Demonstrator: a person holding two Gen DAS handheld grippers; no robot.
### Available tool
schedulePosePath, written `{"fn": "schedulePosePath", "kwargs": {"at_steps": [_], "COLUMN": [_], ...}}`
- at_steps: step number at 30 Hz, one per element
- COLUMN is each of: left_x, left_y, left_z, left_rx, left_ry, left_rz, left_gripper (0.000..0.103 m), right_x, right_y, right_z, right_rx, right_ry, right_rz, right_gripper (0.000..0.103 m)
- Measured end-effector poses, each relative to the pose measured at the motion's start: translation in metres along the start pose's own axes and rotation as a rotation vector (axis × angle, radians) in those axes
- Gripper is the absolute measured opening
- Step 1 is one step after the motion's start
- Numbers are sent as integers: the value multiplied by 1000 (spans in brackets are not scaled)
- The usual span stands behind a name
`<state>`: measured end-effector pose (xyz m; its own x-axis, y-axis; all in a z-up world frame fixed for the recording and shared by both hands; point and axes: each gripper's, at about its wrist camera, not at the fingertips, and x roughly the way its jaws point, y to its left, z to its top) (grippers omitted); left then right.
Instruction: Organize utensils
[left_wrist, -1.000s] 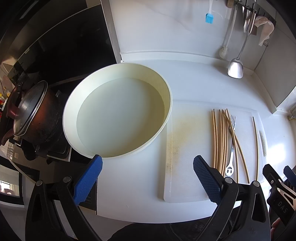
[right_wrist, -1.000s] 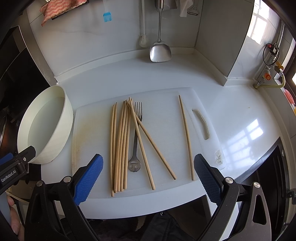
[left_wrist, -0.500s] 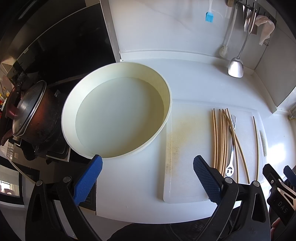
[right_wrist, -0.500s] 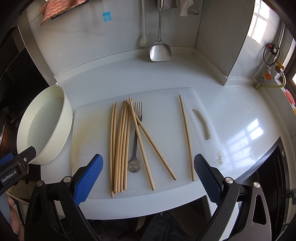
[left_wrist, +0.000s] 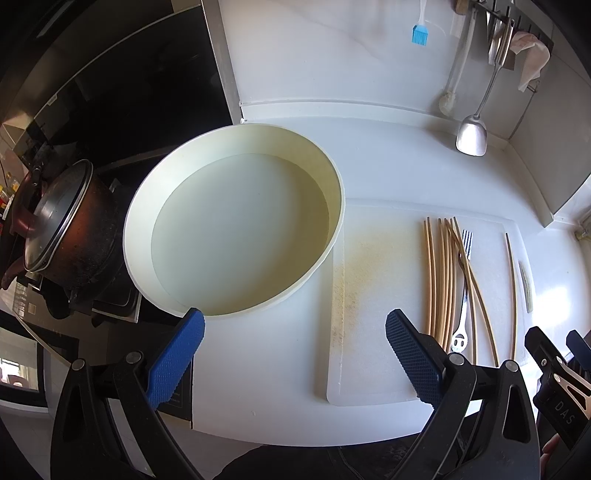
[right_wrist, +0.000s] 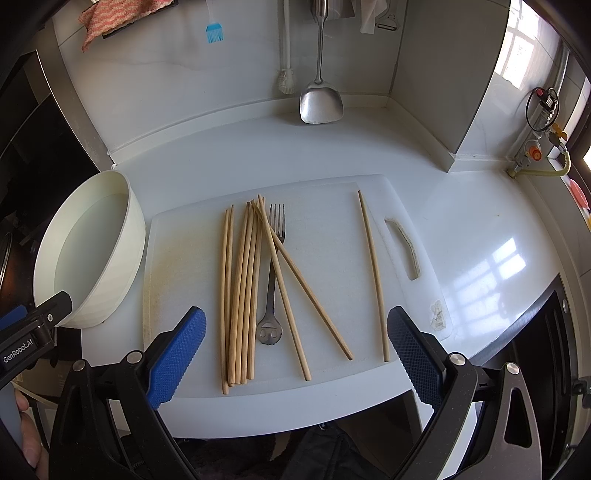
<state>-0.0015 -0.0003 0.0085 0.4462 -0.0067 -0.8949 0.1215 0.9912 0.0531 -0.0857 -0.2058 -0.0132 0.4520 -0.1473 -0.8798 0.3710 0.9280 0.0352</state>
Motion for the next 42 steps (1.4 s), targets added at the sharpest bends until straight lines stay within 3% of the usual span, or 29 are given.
{"fn": "schedulePosePath", "kwargs": {"at_steps": [42], "left_x": [3], "left_y": [6], "left_z": [4], "left_rx": [23], "left_ry": [-15], "left_rz": [0], "left_gripper": [97], "right_x": [-1], "right_y": [-1], "right_z": [3], "right_rx": [27], "right_ry": [-19], "right_rz": [24], "right_gripper": [94]}}
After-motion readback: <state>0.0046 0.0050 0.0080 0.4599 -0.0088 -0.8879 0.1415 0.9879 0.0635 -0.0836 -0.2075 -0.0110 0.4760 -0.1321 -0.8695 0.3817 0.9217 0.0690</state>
